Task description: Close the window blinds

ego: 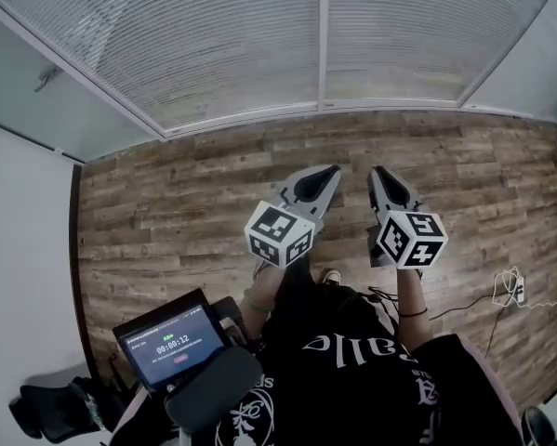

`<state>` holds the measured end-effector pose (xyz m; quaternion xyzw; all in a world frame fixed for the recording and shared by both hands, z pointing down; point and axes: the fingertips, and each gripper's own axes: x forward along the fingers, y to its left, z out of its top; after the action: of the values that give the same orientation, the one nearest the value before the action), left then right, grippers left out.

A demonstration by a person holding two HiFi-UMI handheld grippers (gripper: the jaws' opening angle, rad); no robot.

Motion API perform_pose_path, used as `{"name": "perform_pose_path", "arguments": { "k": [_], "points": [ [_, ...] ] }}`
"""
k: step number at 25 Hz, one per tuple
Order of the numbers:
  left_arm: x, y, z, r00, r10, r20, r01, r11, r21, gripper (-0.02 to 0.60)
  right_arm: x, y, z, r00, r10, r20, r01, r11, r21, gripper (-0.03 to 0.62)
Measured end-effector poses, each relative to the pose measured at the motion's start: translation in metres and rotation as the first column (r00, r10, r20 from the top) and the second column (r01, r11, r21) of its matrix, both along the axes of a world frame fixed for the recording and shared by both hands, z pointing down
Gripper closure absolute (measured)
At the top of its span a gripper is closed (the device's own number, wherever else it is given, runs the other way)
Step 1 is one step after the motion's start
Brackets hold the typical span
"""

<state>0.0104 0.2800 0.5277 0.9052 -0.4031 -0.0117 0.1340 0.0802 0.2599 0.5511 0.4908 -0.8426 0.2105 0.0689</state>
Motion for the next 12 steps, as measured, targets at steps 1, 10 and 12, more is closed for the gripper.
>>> {"name": "perform_pose_path", "arguments": {
  "k": [1,10,12],
  "points": [
    [0.009,0.016,0.001,1.000,-0.001,-0.004,0.001,1.000,-0.009,0.577,0.009,0.015,0.000,1.000,-0.003,-0.002,0.003,1.000,-0.003,0.548],
    [0.025,0.086,-0.010,0.999,-0.023,-0.030,0.023,0.999,-0.027,0.577,0.029,0.082,-0.017,0.999,-0.007,0.035,0.006,1.000,0.028,0.551],
    [0.019,0.088,-0.015,0.999,-0.022,-0.039,0.021,1.000,-0.020,0.578,0.025,0.087,-0.023,0.999,0.000,0.038,-0.002,0.999,0.043,0.553]
  ]
}}
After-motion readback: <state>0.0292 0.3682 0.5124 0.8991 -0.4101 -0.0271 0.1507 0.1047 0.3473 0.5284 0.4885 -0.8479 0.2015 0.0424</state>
